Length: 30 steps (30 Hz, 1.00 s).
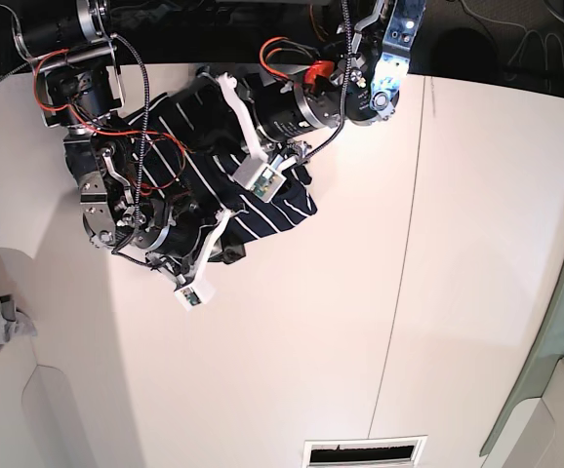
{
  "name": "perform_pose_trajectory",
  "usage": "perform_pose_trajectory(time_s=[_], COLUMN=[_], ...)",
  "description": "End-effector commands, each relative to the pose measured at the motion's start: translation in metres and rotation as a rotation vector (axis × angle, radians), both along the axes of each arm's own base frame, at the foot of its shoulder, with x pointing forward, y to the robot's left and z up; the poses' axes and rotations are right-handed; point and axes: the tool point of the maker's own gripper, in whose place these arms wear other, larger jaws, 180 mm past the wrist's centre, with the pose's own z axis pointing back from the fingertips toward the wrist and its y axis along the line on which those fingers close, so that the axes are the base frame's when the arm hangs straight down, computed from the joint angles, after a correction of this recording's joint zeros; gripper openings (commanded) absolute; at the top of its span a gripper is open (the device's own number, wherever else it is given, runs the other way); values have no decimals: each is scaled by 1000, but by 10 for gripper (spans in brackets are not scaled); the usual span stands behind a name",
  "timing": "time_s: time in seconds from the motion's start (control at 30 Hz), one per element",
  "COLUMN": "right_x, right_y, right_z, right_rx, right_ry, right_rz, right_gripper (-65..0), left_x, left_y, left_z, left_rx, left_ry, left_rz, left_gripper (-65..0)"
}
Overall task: Layout the t-shirt on the table in an organized manner, then fold the t-shirt properly
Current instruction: 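Lift the other strip end with the right gripper and fold it over, then release the right gripper and grasp the folded bundle edge with the left gripper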
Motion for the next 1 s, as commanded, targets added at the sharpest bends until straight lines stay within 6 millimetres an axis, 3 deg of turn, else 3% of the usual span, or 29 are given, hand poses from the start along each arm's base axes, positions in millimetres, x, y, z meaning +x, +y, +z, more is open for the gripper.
perform_pose_trajectory(time_s=[0.0,0.23,0.53,0.8,0.97], right_x=[14,16,8,-7,-5], right_y=[0,-29,-63,-71,-71], right_z=[15,11,5,-7,-4], right_rx=[9,-43,-42,-38,-21], right_ry=[-53,-53,-5,32,28], right_rz=[3,-15,-58,-70,-84], right_gripper=[-650,-650,-650,-650,-650], left_x=[-4,-15,21,62,68], left_y=[0,29,70,96,94], left_z=[0,-41,-61,-67,-42], left_rx=[-13,103,159,216,78], left_ry=[6,78,112,137,120], left_rz=[-5,-10,127,166,180], left_gripper=[-650,-650,-650,-650,-650])
